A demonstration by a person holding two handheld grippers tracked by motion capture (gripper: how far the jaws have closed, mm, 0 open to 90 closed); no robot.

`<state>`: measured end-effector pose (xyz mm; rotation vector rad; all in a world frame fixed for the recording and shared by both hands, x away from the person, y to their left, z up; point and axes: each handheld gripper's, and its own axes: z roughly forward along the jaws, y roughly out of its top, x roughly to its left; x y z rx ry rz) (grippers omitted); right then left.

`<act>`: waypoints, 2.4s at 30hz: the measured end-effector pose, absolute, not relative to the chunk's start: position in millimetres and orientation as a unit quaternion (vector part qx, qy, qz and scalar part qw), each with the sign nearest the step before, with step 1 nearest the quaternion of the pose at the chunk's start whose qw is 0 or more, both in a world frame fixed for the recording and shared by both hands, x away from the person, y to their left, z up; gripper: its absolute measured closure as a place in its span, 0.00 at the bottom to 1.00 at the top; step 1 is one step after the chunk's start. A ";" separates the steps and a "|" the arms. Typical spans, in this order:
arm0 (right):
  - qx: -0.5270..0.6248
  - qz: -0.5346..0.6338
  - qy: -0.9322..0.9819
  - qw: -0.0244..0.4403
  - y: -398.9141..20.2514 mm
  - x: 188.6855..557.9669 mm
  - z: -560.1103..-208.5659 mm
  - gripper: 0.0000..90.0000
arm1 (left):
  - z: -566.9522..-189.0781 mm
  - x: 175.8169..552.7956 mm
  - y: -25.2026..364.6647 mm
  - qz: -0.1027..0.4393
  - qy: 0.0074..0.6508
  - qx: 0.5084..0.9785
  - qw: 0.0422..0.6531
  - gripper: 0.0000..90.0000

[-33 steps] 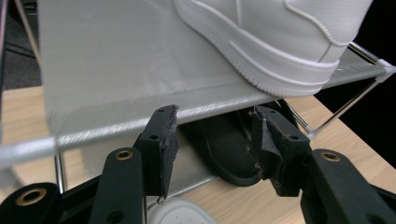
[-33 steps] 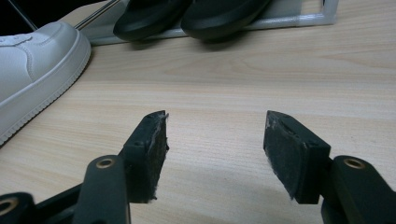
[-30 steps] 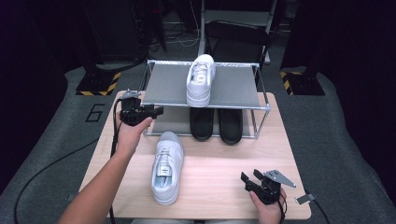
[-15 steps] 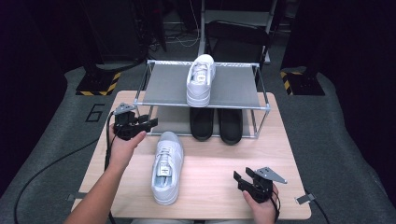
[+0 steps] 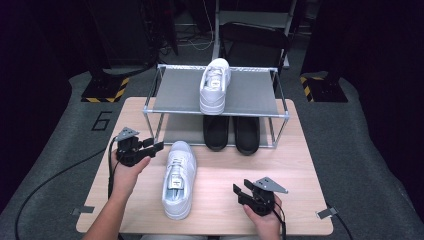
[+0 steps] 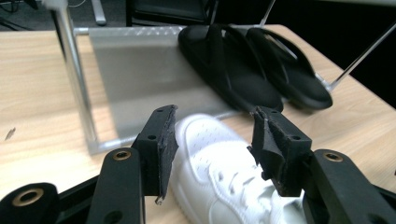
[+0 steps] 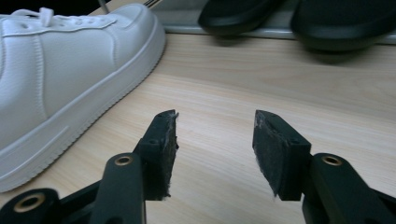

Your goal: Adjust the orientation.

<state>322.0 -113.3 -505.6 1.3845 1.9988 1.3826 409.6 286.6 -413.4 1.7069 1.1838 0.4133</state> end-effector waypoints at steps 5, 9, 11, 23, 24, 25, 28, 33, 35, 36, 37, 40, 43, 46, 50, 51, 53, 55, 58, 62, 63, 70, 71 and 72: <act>0.468 0.498 0.713 0.158 -98.2 322.5 -500.6 0.58 | -422.8 402.1 290.3 0.170 0.492 0.700 0.488 0.55; 0.452 0.506 0.715 0.166 -90.2 324.7 -498.2 0.58 | -427.6 399.4 291.6 0.171 0.490 0.705 0.482 0.55; 0.455 0.502 0.718 0.159 -86.8 326.4 -499.2 0.59 | -431.1 397.0 293.2 0.166 0.490 0.707 0.481 0.56; 0.436 0.507 0.733 0.127 -56.4 329.3 -495.6 0.59 | -455.6 380.4 305.5 0.156 0.504 0.709 0.468 0.56; 0.433 0.509 0.733 0.127 -55.3 330.1 -495.6 0.59 | -458.1 379.3 306.7 0.160 0.502 0.710 0.466 0.56; 0.433 0.513 0.731 0.123 -53.2 330.4 -494.8 0.59 | -459.5 378.2 306.6 0.159 0.507 0.707 0.468 0.56; 0.429 0.513 0.733 0.120 -49.1 331.3 -491.7 0.59 | -464.6 375.9 309.2 0.155 0.510 0.703 0.471 0.56; 0.417 0.515 0.738 0.123 -38.8 335.8 -488.3 0.59 | -470.5 373.4 312.2 0.152 0.516 0.698 0.474 0.56; 0.420 0.513 0.739 0.122 -37.0 339.1 -489.6 0.59 | -472.7 372.8 312.9 0.152 0.517 0.697 0.473 0.56; 0.421 0.515 0.738 0.116 -36.3 340.1 -489.5 0.59 | -473.4 372.4 313.0 0.152 0.519 0.697 0.472 0.56; 0.419 0.517 0.737 0.117 -35.2 340.8 -489.2 0.59 | -473.7 372.1 313.2 0.152 0.519 0.697 0.471 0.56; 0.414 0.518 0.740 0.117 -31.7 341.7 -486.6 0.58 | -473.9 371.7 314.0 0.154 0.519 0.698 0.469 0.56; 0.409 0.518 0.742 0.118 -28.5 342.2 -484.1 0.58 | -474.2 370.7 314.0 0.159 0.519 0.697 0.469 0.56; 0.405 0.520 0.744 0.112 -25.5 341.8 -483.2 0.57 | -477.0 368.7 315.1 0.161 0.519 0.697 0.467 0.55; 0.401 0.525 0.744 0.102 -20.7 339.7 -480.8 0.56 | -483.0 367.6 317.2 0.164 0.523 0.695 0.466 0.54; 0.398 0.528 0.744 0.099 -19.0 339.8 -479.5 0.55 | -483.9 367.8 318.0 0.164 0.522 0.697 0.464 0.54; 0.392 0.531 0.745 0.097 -14.8 340.4 -476.4 0.53 | -484.8 367.4 318.4 0.166 0.521 0.699 0.461 0.54; 0.387 0.533 0.746 0.098 -10.5 341.1 -473.5 0.53 | -484.7 366.5 320.0 0.164 0.519 0.704 0.456 0.54; 0.384 0.533 0.748 0.093 -3.7 342.2 -472.2 0.53 | -485.5 365.6 321.6 0.166 0.523 0.700 0.458 0.54; 0.379 0.530 0.753 0.092 3.7 344.7 -475.0 0.51 | -485.7 364.6 324.8 0.166 0.523 0.701 0.456 0.54; 0.379 0.528 0.755 0.091 5.1 344.5 -475.1 0.50 | -485.9 364.2 325.8 0.166 0.523 0.701 0.455 0.54; 0.375 0.522 0.761 0.091 16.2 347.9 -477.1 0.49 | -488.6 363.3 327.4 0.166 0.529 0.697 0.455 0.54; 0.375 0.519 0.763 0.092 18.3 348.8 -478.0 0.49 | -488.8 363.2 327.5 0.164 0.527 0.699 0.454 0.54; 0.376 0.518 0.763 0.090 19.6 348.9 -478.6 0.49 | -489.2 363.1 326.8 0.165 0.528 0.698 0.455 0.54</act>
